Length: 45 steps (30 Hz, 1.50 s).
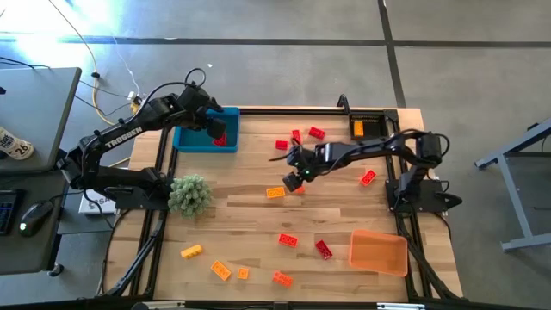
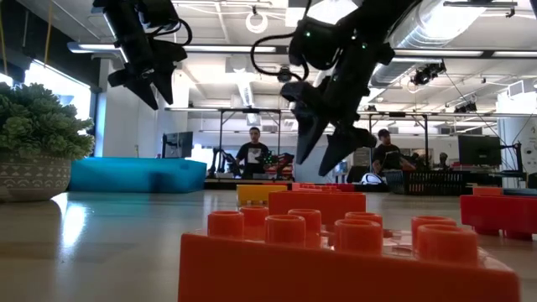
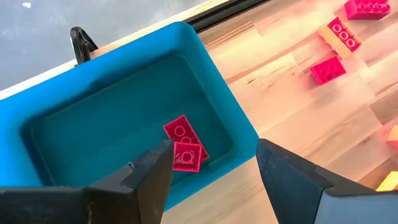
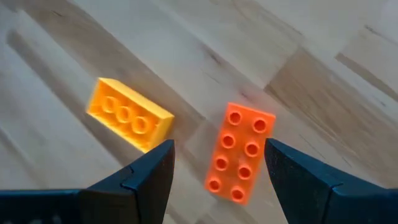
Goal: Sort & place blocks by color
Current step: Put the orange game piece into the orange bin
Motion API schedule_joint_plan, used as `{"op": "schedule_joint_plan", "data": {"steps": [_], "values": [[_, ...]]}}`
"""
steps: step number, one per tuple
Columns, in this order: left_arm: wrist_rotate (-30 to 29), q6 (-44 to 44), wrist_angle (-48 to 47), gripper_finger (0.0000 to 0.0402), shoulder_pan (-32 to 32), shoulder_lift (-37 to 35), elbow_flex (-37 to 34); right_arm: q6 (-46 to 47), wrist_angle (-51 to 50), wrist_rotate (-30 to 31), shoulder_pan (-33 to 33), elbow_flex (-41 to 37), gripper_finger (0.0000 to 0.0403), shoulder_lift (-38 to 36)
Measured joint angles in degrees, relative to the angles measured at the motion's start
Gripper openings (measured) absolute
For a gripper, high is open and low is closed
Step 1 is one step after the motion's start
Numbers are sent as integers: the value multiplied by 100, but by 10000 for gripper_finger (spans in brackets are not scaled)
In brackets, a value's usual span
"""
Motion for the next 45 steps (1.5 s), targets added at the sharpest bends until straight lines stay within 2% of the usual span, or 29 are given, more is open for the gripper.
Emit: {"op": "schedule_joint_plan", "data": {"steps": [14, 19, 23, 28, 29, 39, 45], "values": [[-20, 42, 0, 216, 0, 0, -2, 146, -185, 41, 111, 0, 236, 442], [-20, 44, 0, 216, 0, 2, -2, 496, -194, 107, 210, 7, 233, 574], [-20, 44, -1, 216, 0, 2, -2, 712, -220, 186, 240, 15, 200, 608], [-18, 44, 0, 216, 0, 2, -2, 873, -241, 165, 228, 20, 116, 600], [-19, 44, 0, 216, 0, 2, -2, 878, -236, 141, 225, 22, 111, 599], [54, 566, -2, 216, 2, 2, -2, 1438, -272, 132, 327, -7, 111, 367], [302, 849, -2, 216, 0, 2, -2, 2061, -361, 608, 714, -7, 111, 19]]}}
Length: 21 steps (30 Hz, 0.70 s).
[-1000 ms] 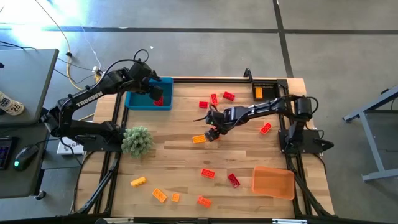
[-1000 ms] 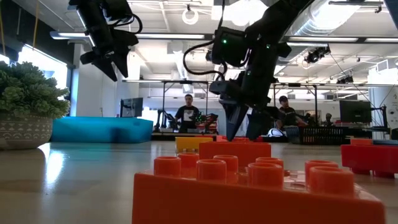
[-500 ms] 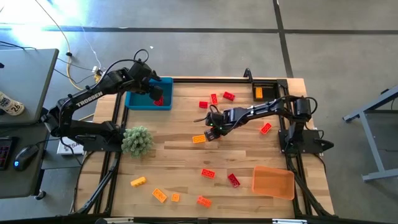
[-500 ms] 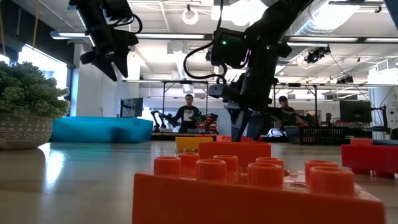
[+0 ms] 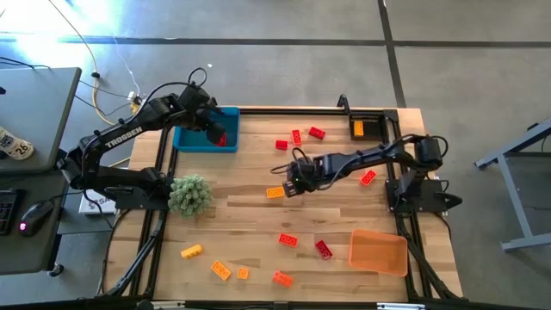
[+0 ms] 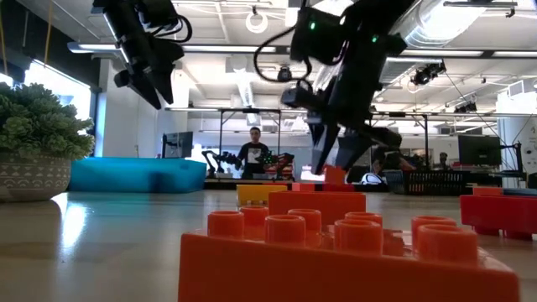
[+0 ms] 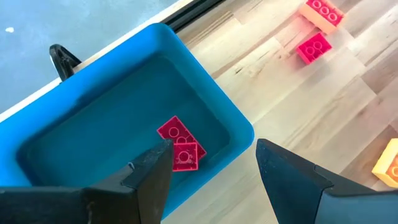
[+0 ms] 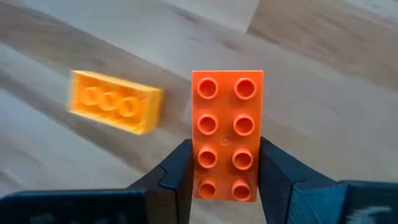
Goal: Sort & place blocks by color
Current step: Put the orange game piece into the orange bin
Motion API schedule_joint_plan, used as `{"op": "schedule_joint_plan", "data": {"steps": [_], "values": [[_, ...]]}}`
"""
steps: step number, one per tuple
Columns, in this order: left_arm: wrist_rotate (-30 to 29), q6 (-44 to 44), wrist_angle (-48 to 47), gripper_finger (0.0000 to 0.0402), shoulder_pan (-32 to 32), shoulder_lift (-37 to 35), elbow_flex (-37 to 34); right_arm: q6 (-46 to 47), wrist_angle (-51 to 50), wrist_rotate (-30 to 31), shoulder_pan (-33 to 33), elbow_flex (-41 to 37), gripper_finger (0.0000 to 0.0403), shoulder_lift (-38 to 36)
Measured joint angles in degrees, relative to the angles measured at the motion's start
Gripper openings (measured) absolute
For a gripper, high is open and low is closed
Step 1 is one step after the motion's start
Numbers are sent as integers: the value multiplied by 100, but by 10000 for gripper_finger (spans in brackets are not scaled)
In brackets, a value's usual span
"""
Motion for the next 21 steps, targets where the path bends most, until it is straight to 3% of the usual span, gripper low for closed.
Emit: {"op": "schedule_joint_plan", "data": {"steps": [9, 21], "values": [[2, 202, 0, 216, 0, 0, 0, 1016, -327, 724, 805, 0, 111, -525], [26, -201, 10, 216, -261, 2, 0, 1663, -1865, 806, 1881, 0, 111, -1388]]}}
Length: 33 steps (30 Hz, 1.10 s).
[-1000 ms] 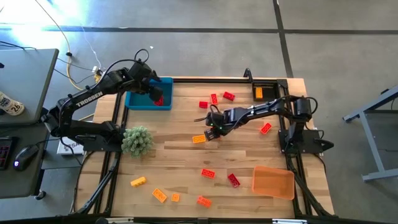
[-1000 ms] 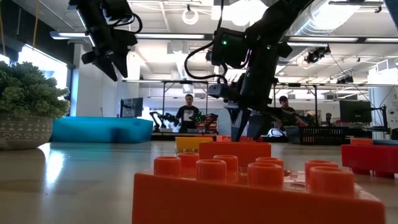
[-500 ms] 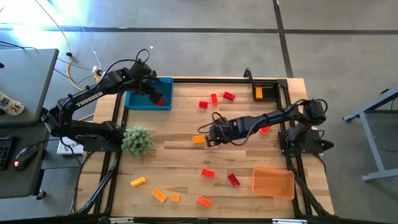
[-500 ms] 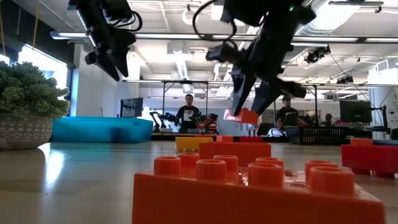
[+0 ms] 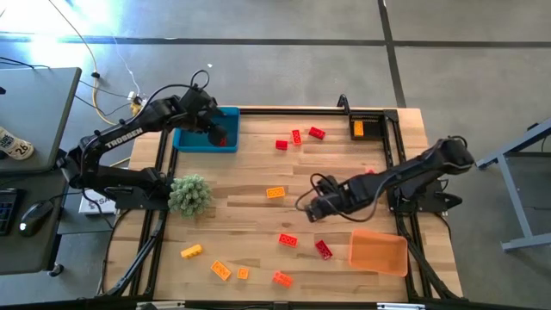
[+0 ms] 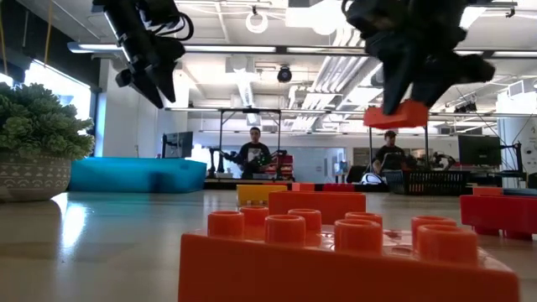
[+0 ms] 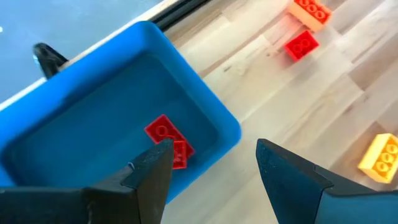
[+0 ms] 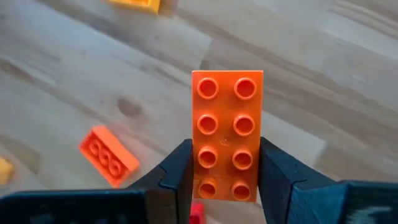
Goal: Sort & place blocks by color
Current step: Put the orange game piece into the orange bin
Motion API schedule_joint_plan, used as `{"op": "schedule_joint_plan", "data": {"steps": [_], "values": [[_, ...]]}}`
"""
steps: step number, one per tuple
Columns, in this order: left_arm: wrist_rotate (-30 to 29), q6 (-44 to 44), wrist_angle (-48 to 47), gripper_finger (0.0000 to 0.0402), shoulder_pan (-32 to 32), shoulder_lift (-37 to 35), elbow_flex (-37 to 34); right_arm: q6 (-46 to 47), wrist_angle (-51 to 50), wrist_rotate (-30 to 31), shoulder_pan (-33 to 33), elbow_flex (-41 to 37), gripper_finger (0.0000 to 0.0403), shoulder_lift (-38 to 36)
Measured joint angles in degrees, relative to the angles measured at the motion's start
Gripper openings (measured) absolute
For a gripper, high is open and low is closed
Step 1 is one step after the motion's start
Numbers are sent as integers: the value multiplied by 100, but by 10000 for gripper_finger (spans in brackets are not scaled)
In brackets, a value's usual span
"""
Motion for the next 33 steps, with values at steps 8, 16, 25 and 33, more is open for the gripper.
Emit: {"op": "schedule_joint_plan", "data": {"steps": [8, 16, 25, 33], "values": [[2, -709, 16, 216, -602, 0, 0, -35, -638, -99, 483, 3, 111, -285], [4, -1310, 98, 216, -1501, 0, -2, -25, -1490, -548, 1260, 4, 111, -296], [0, -2035, 1008, 216, -2390, 0, -2, 150, -1540, -740, 2069, 4, 111, -296], [0, -2473, 1681, 216, -2982, 0, -2, 595, -1558, -946, 3023, 4, 111, -296]]}}
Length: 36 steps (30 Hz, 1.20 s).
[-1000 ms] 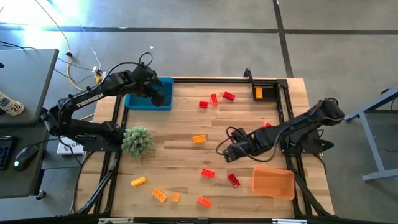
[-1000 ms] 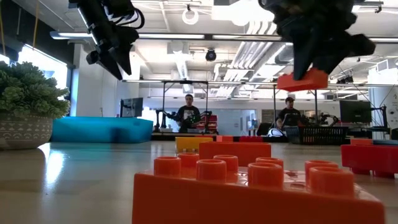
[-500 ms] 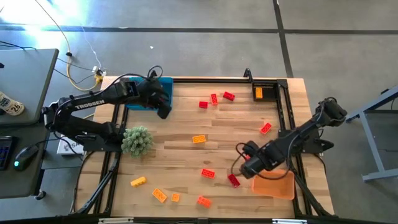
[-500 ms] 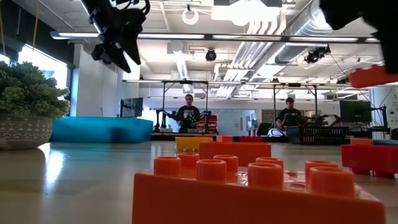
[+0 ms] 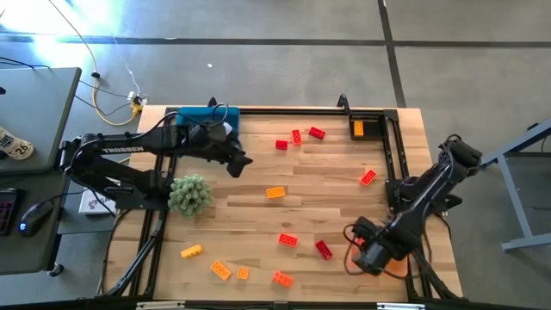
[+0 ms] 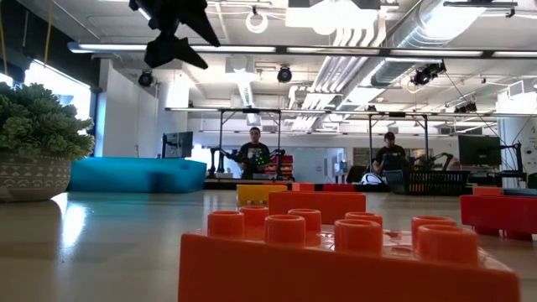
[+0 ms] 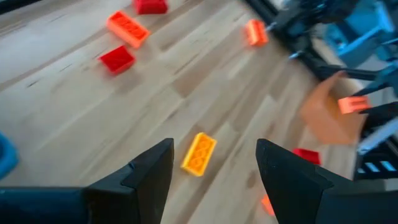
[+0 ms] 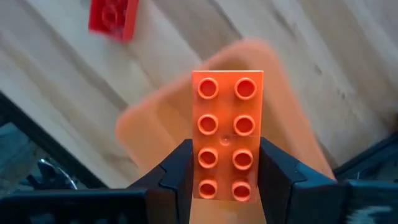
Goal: Sort & place blocks by color
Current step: Put the orange game piece into the orange bin
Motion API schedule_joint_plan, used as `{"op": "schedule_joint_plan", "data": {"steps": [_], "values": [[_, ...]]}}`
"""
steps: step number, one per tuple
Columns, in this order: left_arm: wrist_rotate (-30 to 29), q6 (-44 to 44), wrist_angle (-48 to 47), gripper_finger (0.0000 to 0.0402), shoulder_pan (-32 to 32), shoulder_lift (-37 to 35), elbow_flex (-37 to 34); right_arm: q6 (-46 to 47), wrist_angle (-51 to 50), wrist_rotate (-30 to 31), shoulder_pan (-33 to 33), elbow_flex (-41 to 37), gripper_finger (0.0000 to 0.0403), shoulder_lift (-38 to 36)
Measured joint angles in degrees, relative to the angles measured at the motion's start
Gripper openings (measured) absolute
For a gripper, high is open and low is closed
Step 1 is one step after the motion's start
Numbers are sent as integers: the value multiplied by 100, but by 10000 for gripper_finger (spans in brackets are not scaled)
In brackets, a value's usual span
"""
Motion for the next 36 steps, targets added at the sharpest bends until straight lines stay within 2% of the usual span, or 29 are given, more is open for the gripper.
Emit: {"op": "schedule_joint_plan", "data": {"steps": [6, 12, 19, 29, 36], "values": [[-33, -2, 548, 216, -299, 0, 0, 638, 166, 375, 658, -201, 111, 0], [-48, -200, 759, 216, -491, 0, 0, 1055, 601, 376, 1001, -581, 111, 0], [-50, -277, 783, 216, -790, 259, 2, 1055, 948, 254, 1024, -1018, 111, 1], [-48, -584, 892, 216, -1390, 1212, -2, 1057, 1505, -170, 971, -1479, 122, 2], [-49, -600, 1100, 216, -1676, 1800, -2, 1057, 1790, -203, 943, -1517, 128, 2]]}}
